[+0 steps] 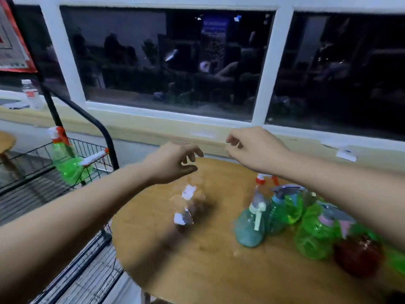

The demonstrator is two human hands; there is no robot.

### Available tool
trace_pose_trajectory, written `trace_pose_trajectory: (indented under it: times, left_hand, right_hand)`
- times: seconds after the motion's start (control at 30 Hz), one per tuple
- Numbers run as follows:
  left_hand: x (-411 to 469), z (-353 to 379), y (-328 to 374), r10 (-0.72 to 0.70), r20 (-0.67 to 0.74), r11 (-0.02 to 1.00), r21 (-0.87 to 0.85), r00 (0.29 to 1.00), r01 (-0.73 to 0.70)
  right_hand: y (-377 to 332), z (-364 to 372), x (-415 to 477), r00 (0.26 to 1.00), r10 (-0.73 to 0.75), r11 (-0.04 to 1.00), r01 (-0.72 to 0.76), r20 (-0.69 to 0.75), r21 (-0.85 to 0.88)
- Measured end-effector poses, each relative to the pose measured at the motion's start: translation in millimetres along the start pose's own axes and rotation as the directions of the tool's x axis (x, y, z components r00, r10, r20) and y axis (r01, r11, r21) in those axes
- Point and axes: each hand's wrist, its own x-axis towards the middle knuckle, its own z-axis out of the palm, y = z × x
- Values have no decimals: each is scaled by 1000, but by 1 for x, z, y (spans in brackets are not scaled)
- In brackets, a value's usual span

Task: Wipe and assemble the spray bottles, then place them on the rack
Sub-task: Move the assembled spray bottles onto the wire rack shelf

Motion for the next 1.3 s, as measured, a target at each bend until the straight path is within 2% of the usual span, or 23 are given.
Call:
trace_pose_trajectory:
  times: [0.13, 0.4, 0.57, 0.73, 1.07, 1.2, 1.3]
  left_hand:
    - [19, 37, 46, 72, 79, 994, -86, 994, -66]
    - [35, 84, 103, 328, 144, 942, -125, 934, -311]
    - [39, 97, 109, 374, 114, 927, -76, 920, -368]
    - [40, 98, 106, 422, 81, 907, -31, 903, -420]
    - [9, 62, 78, 269, 126, 958, -141, 955, -251]
    - [-8, 33, 62, 220, 117, 968, -151, 968, -201]
    - [-23, 14, 46, 157, 116, 983, -115, 981, -143]
  right_hand:
    - [39, -10, -40, 993, 72, 993, -63, 91, -103]
    - [98, -8, -96, 942, 206, 952, -131, 265, -276]
    - [133, -6, -128, 918, 328, 857, -189, 225, -480]
    - [146, 1, -145, 900, 390, 844, -263, 197, -466]
    - [148, -2, -162, 925, 352, 867, -265, 143, -422]
    - [150, 3, -168, 885, 385, 900, -297, 263, -318]
    - [149, 4, -166, 882, 368, 926, -320, 293, -198]
